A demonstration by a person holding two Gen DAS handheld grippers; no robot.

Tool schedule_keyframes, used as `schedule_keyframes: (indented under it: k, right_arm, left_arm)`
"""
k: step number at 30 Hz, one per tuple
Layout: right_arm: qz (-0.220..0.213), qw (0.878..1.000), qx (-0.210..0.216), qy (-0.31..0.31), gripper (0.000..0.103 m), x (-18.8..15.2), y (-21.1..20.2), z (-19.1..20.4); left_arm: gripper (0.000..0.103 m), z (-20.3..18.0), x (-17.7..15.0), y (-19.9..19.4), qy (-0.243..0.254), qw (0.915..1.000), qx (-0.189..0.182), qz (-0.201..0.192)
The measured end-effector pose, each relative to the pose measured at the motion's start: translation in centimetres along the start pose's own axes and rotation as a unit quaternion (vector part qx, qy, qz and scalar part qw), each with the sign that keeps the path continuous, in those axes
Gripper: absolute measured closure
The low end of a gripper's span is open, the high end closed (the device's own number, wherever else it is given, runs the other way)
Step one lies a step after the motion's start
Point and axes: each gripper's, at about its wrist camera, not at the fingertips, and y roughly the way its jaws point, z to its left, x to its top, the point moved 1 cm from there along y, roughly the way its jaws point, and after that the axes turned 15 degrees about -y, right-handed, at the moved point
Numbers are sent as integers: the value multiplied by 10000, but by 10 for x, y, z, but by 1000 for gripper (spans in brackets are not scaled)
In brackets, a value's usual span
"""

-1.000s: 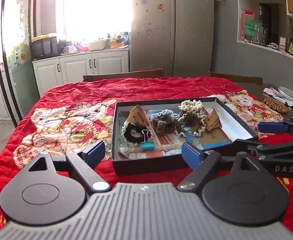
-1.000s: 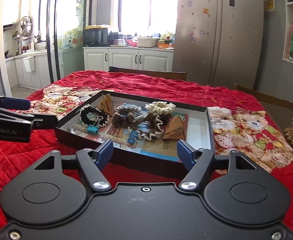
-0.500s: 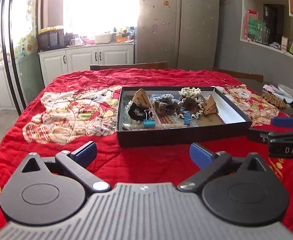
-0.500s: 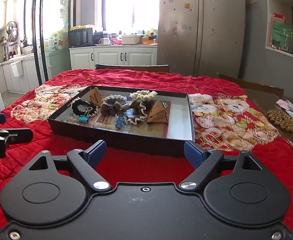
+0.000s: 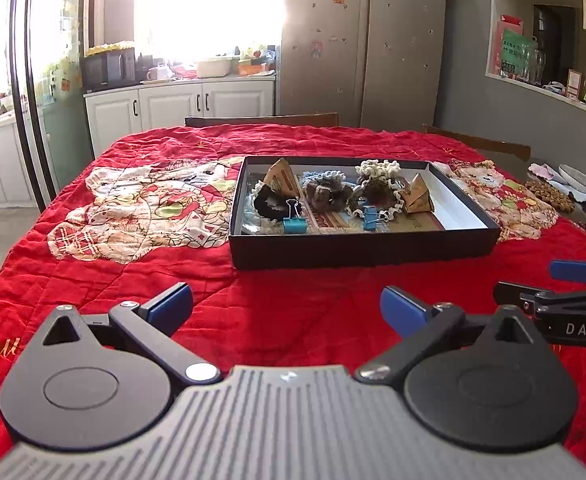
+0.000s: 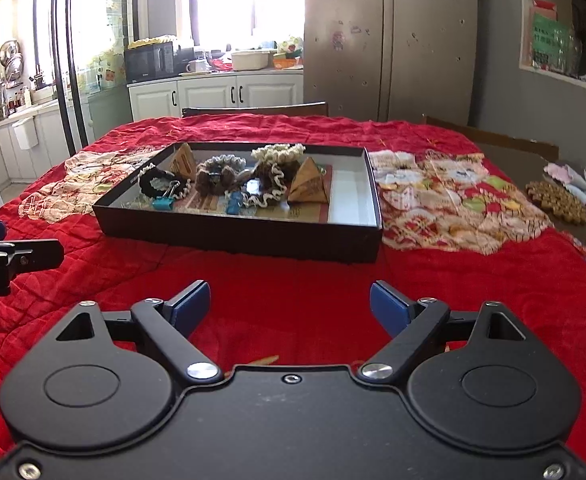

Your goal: Organize objects

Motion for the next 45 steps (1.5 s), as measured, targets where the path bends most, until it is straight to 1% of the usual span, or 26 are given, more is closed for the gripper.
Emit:
schedule_keyframes:
  k: [5, 14, 35, 39, 42, 45]
  right_arm:
    - [67, 10000, 31, 67, 16, -6, -2, 0]
    - [43, 9999, 58, 117, 15, -8, -5, -1]
    - [93, 9998, 124, 81, 14, -8, -3, 2]
    - [94, 9998, 127, 89, 14, -8, -3, 3]
    - [94, 9998, 144, 97, 14, -9, -2, 3]
    - [109, 9997, 210, 81, 14, -10, -1, 5]
  left_arm:
    - [0, -3, -4, -1, 38, 10000, 0, 34]
    - [0, -5, -7, -2, 53, 9999, 84, 55]
    - [0, -8, -11, -5, 102, 9999, 16, 95]
    - [0, -8, -11, -5, 88, 9998, -44, 175]
    - [0, -6, -11, -4, -9, 9992, -260, 296]
    - [0, -7, -13, -4, 23, 9990, -326, 300]
